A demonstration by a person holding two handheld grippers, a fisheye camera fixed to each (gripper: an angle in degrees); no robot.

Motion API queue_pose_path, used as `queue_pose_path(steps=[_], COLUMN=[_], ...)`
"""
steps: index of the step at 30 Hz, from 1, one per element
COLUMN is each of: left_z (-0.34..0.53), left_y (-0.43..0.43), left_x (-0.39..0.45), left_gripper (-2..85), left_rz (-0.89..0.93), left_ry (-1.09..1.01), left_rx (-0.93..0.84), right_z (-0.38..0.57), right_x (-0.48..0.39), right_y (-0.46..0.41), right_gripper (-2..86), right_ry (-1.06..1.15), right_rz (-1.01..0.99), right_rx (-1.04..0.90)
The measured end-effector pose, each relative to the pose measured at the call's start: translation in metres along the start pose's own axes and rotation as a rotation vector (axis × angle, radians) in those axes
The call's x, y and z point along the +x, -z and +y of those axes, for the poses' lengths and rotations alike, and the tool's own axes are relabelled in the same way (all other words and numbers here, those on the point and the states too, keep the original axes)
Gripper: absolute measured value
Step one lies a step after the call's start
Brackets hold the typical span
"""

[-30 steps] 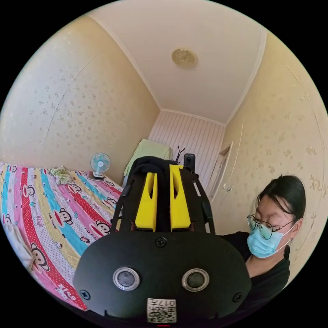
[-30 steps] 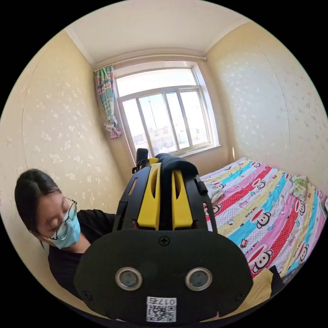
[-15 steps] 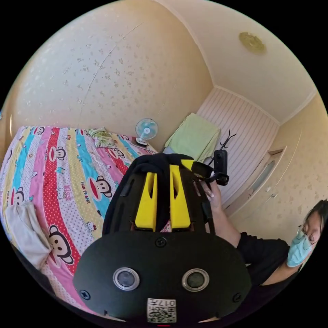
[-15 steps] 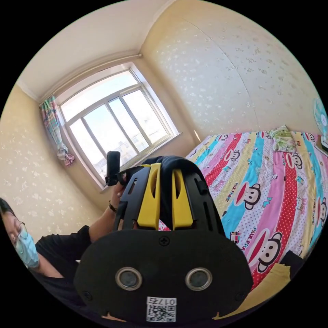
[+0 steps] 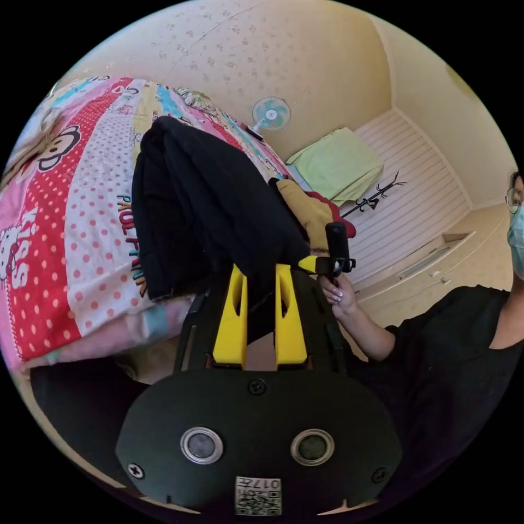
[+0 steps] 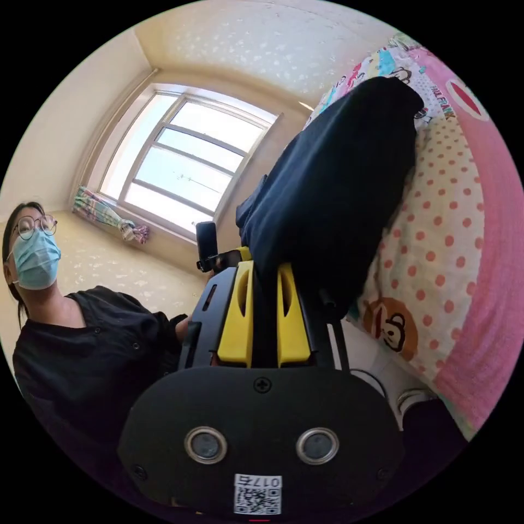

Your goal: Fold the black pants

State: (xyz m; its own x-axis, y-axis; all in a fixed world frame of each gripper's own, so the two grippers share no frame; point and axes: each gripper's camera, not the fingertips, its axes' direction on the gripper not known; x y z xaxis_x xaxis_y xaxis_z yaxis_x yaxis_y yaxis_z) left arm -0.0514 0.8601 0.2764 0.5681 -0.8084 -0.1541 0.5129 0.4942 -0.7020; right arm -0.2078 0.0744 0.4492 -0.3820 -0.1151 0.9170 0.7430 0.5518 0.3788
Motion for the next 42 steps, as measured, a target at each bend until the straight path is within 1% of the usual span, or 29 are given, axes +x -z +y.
queue_pose_path(steps=[2, 4, 6, 8, 11, 13, 14, 16, 18, 21, 23, 24, 25, 27, 28, 31, 33, 34, 36, 40, 42], left_z=[-0.002, -0.014, -0.025, -0.039, -0.062, -0.074, -0.074, -0.063, -0.048, -0.017, 0.002, 0.013, 0.021, 0.029, 0.031, 0.025, 0.018, 0.013, 0.008, 0.010, 0.009], left_y=[0.012, 0.040, 0.067, 0.089, 0.105, 0.092, 0.088, 0.076, 0.075, 0.079, 0.084, 0.085, 0.084, 0.079, 0.071, 0.053, 0.044, 0.041, 0.043, 0.058, 0.069], left_x=[-0.010, -0.018, -0.020, -0.029, -0.060, -0.097, -0.104, -0.115, -0.113, -0.110, -0.105, -0.102, -0.099, -0.097, -0.099, -0.107, -0.114, -0.117, -0.119, -0.124, -0.123], left_gripper=[10.6, 15.9, 19.6, 20.9, 22.3, 22.6, 22.5, 18.4, 16.2, 16.5, 14.7, 13.0, 11.1, 10.9, 12.2, 15.6, 15.9, 15.9, 13.3, 7.9, 7.6], left_rz=[0.068, 0.119, 0.076, 0.009, -0.014, 0.013, 0.040, 0.194, 0.229, 0.219, 0.209, 0.193, 0.172, 0.102, 0.067, 0.089, 0.068, 0.111, 0.194, 0.210, 0.258], left_ry=[0.034, 0.048, 0.027, 0.038, 0.092, 0.218, 0.243, 0.263, 0.247, 0.292, 0.297, 0.293, 0.288, 0.280, 0.289, 0.248, 0.263, 0.259, 0.247, 0.298, 0.315], left_rx=[0.030, 0.088, 0.154, 0.179, 0.195, 0.111, 0.097, 0.090, 0.116, 0.127, 0.166, 0.166, 0.145, 0.093, 0.046, 0.005, -0.023, -0.021, 0.017, 0.071, 0.095], right_z=[0.002, -0.001, -0.009, -0.027, -0.053, -0.062, -0.064, -0.059, -0.046, -0.023, -0.009, -0.009, -0.012, -0.025, -0.035, -0.056, -0.062, -0.063, -0.063, -0.048, -0.040], right_x=[0.011, 0.006, 0.001, 0.007, 0.033, 0.051, 0.062, 0.070, 0.067, 0.064, 0.038, 0.028, 0.007, -0.025, -0.043, -0.077, -0.088, -0.090, -0.087, -0.084, -0.093], right_y=[0.016, 0.037, 0.058, 0.071, 0.059, 0.043, 0.029, 0.017, 0.018, 0.022, 0.025, 0.024, 0.017, 0.002, -0.008, -0.039, -0.055, -0.062, -0.069, -0.062, -0.056], right_gripper=[8.2, 10.6, 14.8, 22.8, 28.2, 28.1, 27.7, 27.1, 26.1, 23.5, 16.6, 14.5, 10.2, 9.8, 12.6, 17.5, 18.0, 17.8, 17.0, 13.8, 11.7], right_ry=[-0.022, -0.014, -0.020, -0.034, -0.086, -0.127, -0.150, -0.174, -0.175, -0.204, -0.142, -0.120, -0.073, 0.011, 0.041, 0.111, 0.136, 0.135, 0.108, 0.062, 0.073], right_rz=[-0.068, -0.012, 0.074, 0.141, 0.076, 0.037, 0.005, 0.004, 0.026, -0.034, 0.024, 0.063, 0.144, 0.209, 0.241, 0.292, 0.330, 0.352, 0.356, 0.334, 0.390], right_rx=[0.020, 0.077, 0.135, 0.123, 0.033, -0.003, -0.022, 0.004, 0.069, 0.114, 0.154, 0.148, 0.107, 0.036, 0.003, -0.087, -0.107, -0.107, -0.099, 0.006, 0.075])
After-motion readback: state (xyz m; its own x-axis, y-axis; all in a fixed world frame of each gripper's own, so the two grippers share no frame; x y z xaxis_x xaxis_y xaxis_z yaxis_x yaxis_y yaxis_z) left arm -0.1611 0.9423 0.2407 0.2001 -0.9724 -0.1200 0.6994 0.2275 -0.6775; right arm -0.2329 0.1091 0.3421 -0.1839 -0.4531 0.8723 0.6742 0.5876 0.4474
